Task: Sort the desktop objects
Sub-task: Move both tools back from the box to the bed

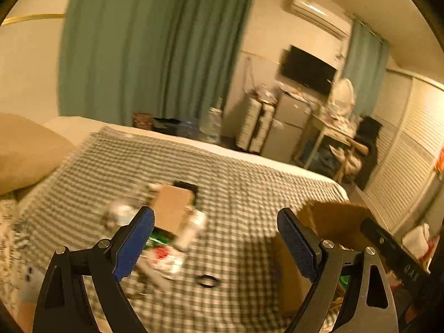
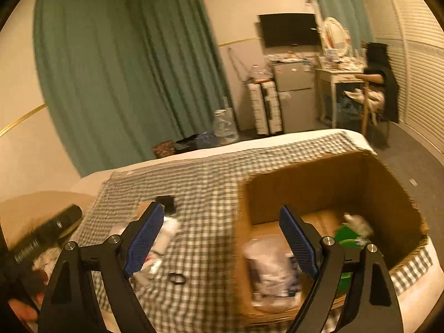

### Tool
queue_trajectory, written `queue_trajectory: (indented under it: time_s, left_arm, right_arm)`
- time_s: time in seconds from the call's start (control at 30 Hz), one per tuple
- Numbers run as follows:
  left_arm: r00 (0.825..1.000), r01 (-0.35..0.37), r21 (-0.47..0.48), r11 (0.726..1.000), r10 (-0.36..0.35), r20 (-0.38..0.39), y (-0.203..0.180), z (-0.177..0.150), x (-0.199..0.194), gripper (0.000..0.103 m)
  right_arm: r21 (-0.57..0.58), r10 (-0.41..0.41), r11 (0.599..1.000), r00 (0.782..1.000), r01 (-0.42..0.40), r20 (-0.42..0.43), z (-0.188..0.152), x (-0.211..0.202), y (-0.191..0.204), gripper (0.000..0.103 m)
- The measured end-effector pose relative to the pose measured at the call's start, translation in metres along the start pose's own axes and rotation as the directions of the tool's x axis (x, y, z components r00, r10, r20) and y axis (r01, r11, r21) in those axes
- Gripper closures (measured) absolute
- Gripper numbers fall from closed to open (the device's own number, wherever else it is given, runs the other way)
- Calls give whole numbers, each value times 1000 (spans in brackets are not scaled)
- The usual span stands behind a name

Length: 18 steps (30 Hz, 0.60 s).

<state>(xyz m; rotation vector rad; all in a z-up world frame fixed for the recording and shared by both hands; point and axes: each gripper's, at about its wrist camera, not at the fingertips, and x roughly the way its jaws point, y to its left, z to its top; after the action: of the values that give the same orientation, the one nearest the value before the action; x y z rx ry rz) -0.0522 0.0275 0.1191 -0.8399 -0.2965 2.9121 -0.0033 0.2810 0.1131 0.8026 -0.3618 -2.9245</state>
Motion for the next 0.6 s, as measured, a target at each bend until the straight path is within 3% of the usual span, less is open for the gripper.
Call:
queue_trajectory:
  time_s: [0.17,0.4,0.6]
  left_arm:
    - [995,-95,29,995,96,-17,43,-1,-8,10]
    - [990,-85,49,995,90,-106,76,-43,25,10]
    - [978,-121,43,992,126,-166,74,-77,70,10]
  right_arm:
    - [-15,57,998,998,-58,-40,-15,21,35,18]
    - [-64,65,995,989,-74,-134,-54,61,63,18]
    - [-46,96,993,970,-108,-224,-81,95,61,21]
